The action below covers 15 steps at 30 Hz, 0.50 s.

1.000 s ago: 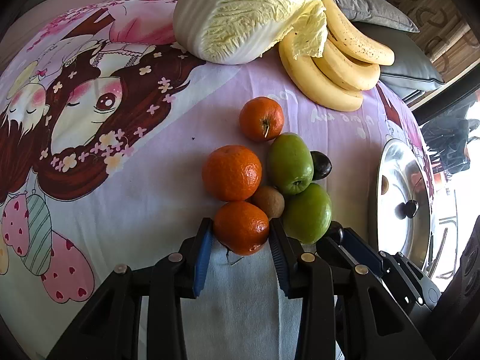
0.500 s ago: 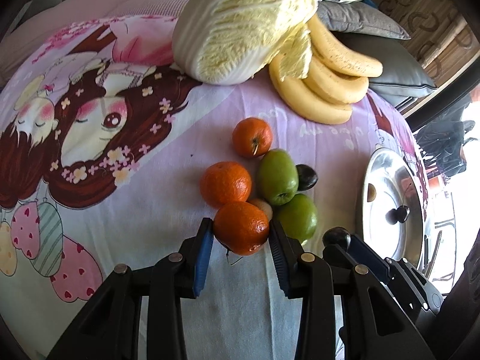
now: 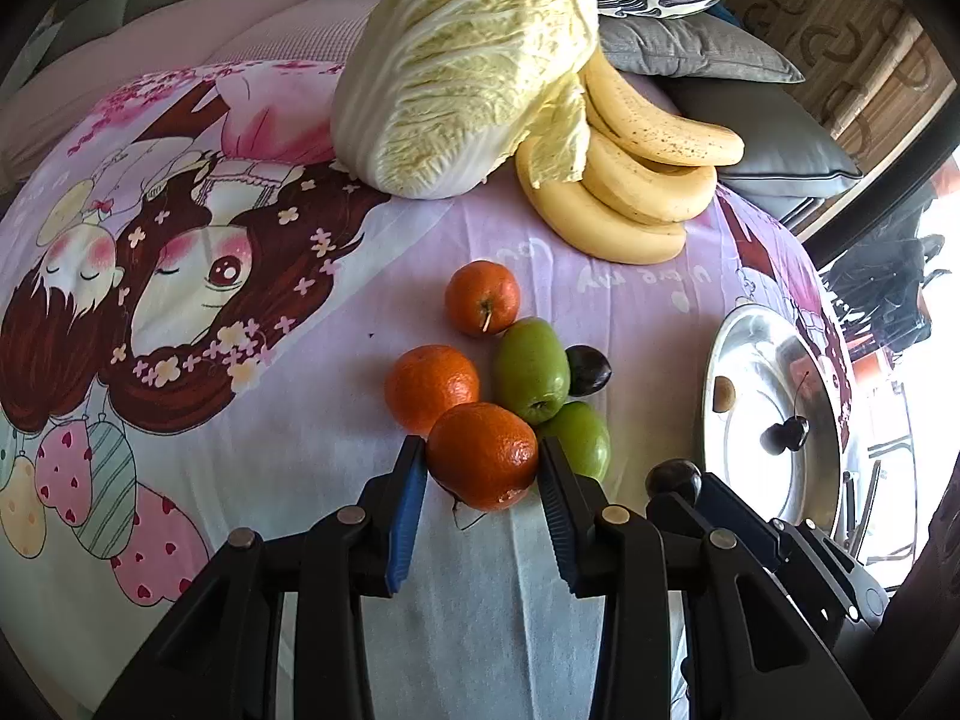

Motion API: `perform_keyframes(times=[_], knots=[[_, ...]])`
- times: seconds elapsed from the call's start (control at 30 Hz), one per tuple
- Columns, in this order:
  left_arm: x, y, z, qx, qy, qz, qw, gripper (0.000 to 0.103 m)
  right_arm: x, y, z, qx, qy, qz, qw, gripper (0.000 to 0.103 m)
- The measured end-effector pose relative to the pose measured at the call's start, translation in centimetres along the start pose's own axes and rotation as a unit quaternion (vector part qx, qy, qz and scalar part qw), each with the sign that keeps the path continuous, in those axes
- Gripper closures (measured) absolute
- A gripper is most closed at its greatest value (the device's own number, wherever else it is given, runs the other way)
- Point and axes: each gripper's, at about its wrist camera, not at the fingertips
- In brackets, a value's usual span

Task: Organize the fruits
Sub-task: 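Carry the tangerine in the left tool and cherry in the right tool over the bowl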

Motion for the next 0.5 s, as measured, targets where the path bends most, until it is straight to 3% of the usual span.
perform_keyframes(times=[0.27, 0.5], knots=[[0.1, 0.1, 1.7, 0.001, -0.013, 0.005, 0.9999, 0.064, 0.2, 1.1, 1.5, -0.012, -0.021, 0.014, 1.0, 0.075], [-0.3, 0.1, 5.6, -0.001, -0.063, 0.014, 0.9979, 0.064, 0.1, 2.2, 4.0, -0.03, -0.054, 0.021, 0.998, 0.075]])
Point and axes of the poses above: each gripper's, at about its wrist camera, not at the fingertips, and y roughly against the way its jaws point, z to its right, x to its top, and after that the axes turned 9 degrees about y, right-handed
